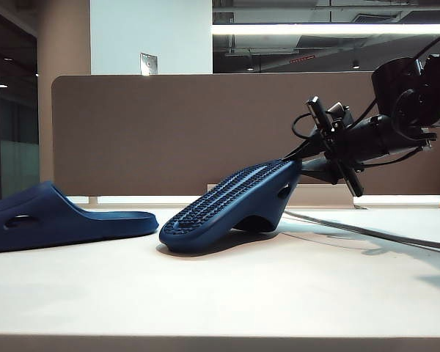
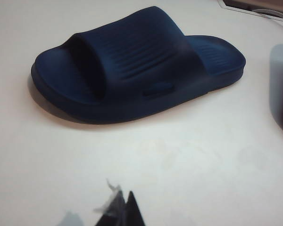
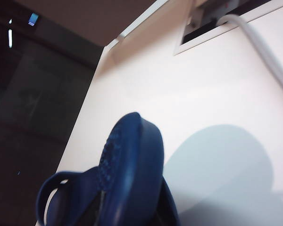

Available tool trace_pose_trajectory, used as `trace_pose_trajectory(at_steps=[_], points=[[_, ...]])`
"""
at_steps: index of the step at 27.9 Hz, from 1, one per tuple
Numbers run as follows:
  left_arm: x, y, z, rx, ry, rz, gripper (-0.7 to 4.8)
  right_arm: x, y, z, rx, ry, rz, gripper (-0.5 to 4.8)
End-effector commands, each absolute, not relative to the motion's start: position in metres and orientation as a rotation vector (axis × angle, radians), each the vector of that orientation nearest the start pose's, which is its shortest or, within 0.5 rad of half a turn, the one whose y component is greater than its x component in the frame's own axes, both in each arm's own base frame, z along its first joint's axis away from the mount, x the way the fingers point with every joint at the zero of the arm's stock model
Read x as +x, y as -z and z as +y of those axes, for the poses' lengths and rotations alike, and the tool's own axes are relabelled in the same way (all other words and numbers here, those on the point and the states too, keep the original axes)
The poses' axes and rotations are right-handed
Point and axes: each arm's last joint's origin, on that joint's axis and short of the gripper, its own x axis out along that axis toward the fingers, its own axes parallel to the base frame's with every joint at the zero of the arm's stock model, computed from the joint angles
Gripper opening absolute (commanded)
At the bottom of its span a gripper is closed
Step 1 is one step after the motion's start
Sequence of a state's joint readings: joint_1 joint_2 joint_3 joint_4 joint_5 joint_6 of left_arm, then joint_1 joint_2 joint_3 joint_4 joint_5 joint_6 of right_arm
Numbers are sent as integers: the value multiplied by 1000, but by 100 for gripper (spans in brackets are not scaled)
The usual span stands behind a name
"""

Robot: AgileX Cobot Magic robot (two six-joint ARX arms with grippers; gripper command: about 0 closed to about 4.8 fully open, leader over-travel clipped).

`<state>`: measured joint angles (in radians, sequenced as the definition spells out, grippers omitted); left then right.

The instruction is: Interlock the pair of blue slippers on the table with their fronts facing up.

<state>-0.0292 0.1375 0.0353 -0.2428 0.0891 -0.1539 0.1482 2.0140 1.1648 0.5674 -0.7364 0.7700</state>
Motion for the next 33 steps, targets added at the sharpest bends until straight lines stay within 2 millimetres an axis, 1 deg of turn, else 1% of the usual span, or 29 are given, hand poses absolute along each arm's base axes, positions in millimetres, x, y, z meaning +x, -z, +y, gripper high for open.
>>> trace_pose_trajectory(at_steps=[1,2,3,6,10,13,16,19,28,31,33], points=[[99,-140,-6,-162,93,355,-2,418,-181,82,763,-831,564,21],[99,-140,-6,-162,93,355,-2,418,-183,82,755,-856,545,3],[99,-140,-6,-162,93,355,-2,418,-185,81,748,-875,529,-2],[99,-140,-6,-162,93,355,-2,418,-191,79,730,-932,491,-2],[99,-140,-6,-162,93,355,-2,417,-195,77,714,-969,475,-2],[99,-140,-6,-162,93,355,-2,416,-200,76,669,-1002,450,-2],[99,-140,-6,-162,93,355,-2,413,-208,76,603,-1042,408,-2],[99,-140,-6,-162,93,355,-2,408,-223,76,517,-1077,334,-2],[99,-140,-6,-162,93,355,-2,393,-263,74,319,-1106,161,-2],[99,-140,-6,-162,93,355,-2,386,-270,73,209,-1101,141,-2],[99,-140,-6,-162,93,355,-2,381,-271,72,122,-1081,145,-1]])
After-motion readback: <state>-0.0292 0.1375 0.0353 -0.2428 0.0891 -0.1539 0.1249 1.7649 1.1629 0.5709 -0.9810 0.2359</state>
